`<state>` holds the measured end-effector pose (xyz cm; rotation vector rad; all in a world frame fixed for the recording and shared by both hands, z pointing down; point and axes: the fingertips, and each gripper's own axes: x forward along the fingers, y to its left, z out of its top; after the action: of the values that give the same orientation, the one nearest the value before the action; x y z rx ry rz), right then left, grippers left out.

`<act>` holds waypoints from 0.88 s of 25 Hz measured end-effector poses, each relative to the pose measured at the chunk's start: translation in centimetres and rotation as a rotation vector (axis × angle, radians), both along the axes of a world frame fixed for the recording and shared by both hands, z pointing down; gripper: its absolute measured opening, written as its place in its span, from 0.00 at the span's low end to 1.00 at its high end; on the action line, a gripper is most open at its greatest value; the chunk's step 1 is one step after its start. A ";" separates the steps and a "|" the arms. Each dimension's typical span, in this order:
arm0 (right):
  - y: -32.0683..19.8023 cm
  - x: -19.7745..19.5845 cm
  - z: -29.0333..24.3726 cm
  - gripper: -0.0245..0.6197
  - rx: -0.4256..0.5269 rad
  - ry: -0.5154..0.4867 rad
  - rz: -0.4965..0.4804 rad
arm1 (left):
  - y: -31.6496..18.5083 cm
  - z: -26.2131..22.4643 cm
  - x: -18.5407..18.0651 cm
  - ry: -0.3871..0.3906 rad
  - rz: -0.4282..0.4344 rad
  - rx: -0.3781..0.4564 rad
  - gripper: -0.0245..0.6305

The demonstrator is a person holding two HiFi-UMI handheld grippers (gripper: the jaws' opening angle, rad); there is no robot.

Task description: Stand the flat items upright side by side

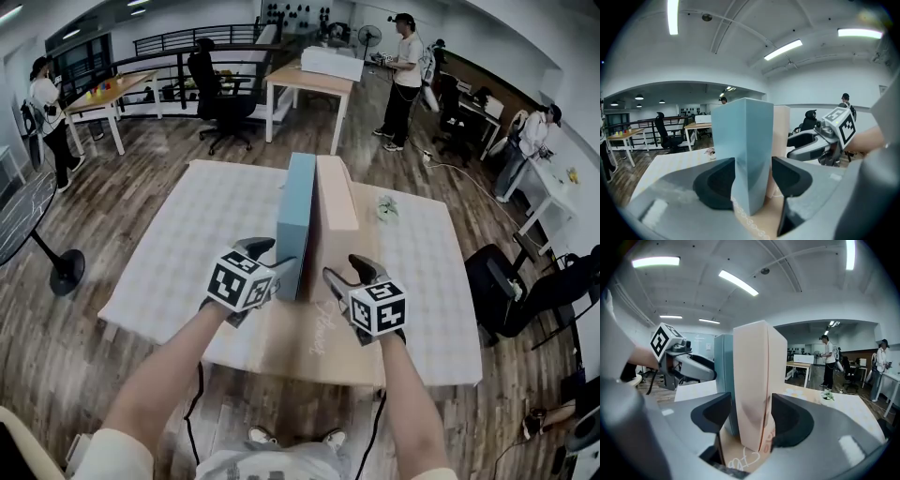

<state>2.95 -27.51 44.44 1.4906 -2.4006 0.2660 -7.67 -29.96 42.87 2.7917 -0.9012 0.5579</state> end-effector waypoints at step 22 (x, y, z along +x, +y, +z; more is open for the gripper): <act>0.2 -2.3 -0.7 0.41 0.019 -0.056 0.109 | 0.4 -0.5 0.2 0.022 -0.032 -0.010 0.43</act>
<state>0.65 -27.27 43.70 1.6461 -2.3738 0.3142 -7.47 -29.59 42.36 2.7640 -0.9343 0.5238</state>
